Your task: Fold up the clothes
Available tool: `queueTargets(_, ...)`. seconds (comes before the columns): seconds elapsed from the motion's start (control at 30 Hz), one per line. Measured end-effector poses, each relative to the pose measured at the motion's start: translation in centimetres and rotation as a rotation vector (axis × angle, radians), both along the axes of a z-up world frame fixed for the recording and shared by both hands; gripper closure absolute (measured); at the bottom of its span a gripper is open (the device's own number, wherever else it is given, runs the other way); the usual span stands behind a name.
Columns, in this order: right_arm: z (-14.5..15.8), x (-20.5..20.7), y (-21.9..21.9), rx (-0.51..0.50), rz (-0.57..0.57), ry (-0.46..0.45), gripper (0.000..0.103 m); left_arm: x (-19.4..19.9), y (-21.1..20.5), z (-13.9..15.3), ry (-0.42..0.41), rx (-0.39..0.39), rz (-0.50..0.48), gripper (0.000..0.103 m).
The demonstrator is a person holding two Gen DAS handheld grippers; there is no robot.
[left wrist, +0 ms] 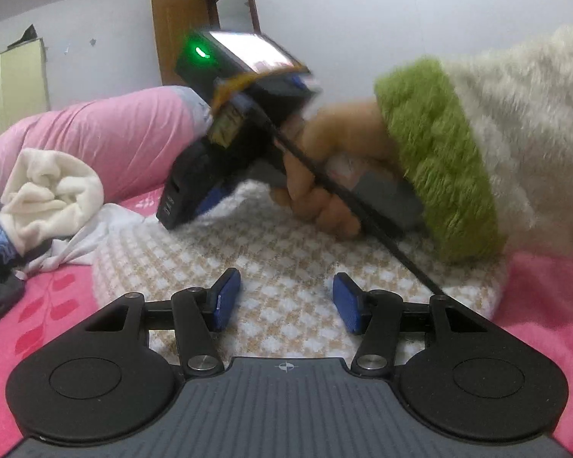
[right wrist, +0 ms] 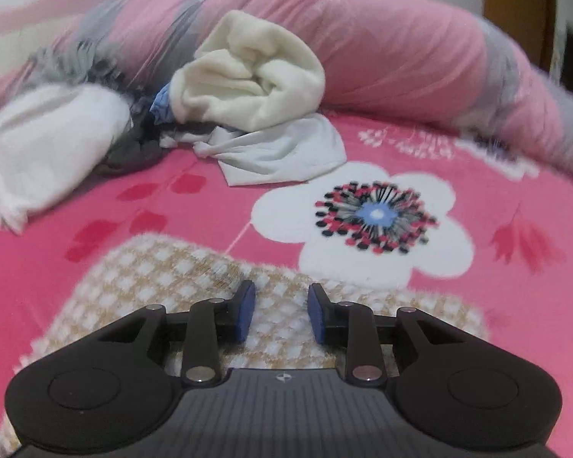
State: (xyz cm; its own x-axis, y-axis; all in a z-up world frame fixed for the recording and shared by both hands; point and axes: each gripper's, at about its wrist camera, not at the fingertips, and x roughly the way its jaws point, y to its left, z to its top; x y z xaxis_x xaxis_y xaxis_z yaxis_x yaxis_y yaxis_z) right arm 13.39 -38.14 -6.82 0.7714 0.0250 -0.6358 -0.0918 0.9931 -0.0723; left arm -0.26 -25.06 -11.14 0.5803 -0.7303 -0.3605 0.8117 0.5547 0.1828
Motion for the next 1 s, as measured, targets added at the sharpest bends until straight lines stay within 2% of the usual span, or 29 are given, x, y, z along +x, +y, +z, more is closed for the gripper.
queueTargets(0.07,2.5,-0.7,0.7,0.003,0.030,-0.057,0.073,0.0,0.1,-0.1,-0.004,-0.001,-0.002,0.050)
queueTargets(0.17,4.7,-1.1,1.5,0.079,0.127,-0.123,0.073,-0.2,-0.1,-0.1,-0.008,0.002,-0.002,0.050)
queueTargets(0.27,4.2,-0.9,1.9,0.073,0.122,-0.123,0.074,0.0,-0.2,-0.1,-0.002,0.008,0.016,0.050)
queueTargets(0.33,3.9,-0.8,2.2,0.068,0.118,-0.122,0.075,0.7,0.0,0.0,0.043,-0.005,0.024,0.050)
queueTargets(0.4,3.5,-0.7,2.5,0.064,0.115,-0.122,0.075,0.8,0.1,0.1,0.053,-0.007,0.027,0.050)
queueTargets(0.63,2.2,-0.3,3.4,0.049,0.102,-0.120,0.073,-0.4,0.0,0.1,0.010,0.011,0.011,0.049)
queueTargets(0.73,4.4,-3.0,1.6,0.055,0.050,-0.191,0.073,-0.3,0.0,0.1,0.018,0.006,0.007,0.049)
queueTargets(0.8,4.9,-4.3,-0.5,0.080,-0.001,-0.199,0.073,-0.3,-0.1,0.0,0.018,0.006,0.006,0.049)
queueTargets(0.9,1.3,-3.4,-3.3,0.057,-0.103,-0.084,0.074,0.1,-0.3,0.0,0.022,0.011,-0.005,0.049)
queueTargets(1.0,-1.9,-2.5,-5.9,0.136,-0.167,-0.033,0.074,0.0,-1.0,0.0,-0.002,0.038,-0.008,0.048)
